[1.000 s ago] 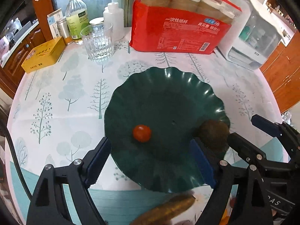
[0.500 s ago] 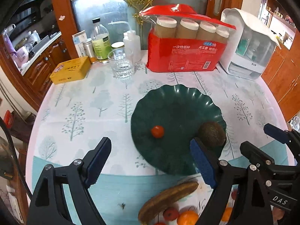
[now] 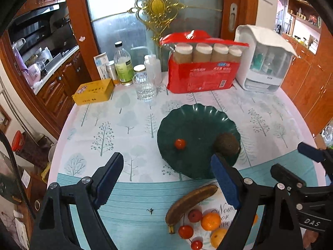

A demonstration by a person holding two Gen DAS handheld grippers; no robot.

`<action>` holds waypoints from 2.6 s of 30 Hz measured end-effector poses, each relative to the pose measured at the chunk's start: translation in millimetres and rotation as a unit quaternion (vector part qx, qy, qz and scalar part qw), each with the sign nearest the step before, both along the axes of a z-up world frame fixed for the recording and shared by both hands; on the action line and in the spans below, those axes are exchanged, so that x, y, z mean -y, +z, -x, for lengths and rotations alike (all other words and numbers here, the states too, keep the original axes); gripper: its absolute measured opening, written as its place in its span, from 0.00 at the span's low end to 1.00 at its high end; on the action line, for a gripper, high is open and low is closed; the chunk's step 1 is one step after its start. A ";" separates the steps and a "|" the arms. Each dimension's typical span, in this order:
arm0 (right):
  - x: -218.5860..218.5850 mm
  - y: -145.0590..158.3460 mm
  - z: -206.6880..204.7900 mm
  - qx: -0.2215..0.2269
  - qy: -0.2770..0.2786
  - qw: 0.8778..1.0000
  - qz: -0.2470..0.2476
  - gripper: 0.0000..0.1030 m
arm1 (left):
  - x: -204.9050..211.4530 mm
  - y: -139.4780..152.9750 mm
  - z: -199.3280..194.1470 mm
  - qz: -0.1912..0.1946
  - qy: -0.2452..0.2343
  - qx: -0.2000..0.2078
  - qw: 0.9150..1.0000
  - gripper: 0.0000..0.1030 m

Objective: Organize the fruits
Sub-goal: 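Withdraw both open tools from the green plate back toward the fruit plate, then grasp a mandarin with the right tool while the left tool grasps the grapefruit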

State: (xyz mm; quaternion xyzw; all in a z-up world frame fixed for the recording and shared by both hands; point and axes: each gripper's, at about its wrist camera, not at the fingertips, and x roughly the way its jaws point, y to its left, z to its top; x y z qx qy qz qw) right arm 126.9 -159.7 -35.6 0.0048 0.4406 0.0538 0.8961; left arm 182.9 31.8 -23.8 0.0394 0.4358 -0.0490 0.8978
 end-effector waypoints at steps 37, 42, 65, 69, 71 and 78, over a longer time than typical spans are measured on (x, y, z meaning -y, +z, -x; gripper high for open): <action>-10.8 2.3 131.9 0.030 -0.028 0.999 0.001 0.84 | 3.0 -16.7 109.0 0.028 -0.047 -0.022 0.998 0.90; 3.6 -20.0 132.6 0.010 -0.036 0.999 0.024 0.84 | 17.3 -37.9 114.1 0.024 -0.044 -0.050 0.998 0.90; 40.4 -133.3 81.9 -0.108 0.137 0.984 0.034 0.67 | 47.6 -147.4 122.5 0.074 0.077 -0.177 0.978 0.90; 36.2 -146.1 76.9 -0.114 0.164 0.979 0.038 0.62 | 57.7 -160.2 122.2 0.078 0.077 -0.188 0.976 0.90; 35.1 -149.9 75.7 -0.115 0.174 0.977 0.036 0.62 | 63.5 -163.5 120.8 0.078 0.075 -0.188 0.976 0.90; 33.4 -160.9 75.3 -0.117 0.194 0.973 0.034 0.57 | 75.8 -174.8 114.1 0.090 0.075 -0.192 0.974 0.85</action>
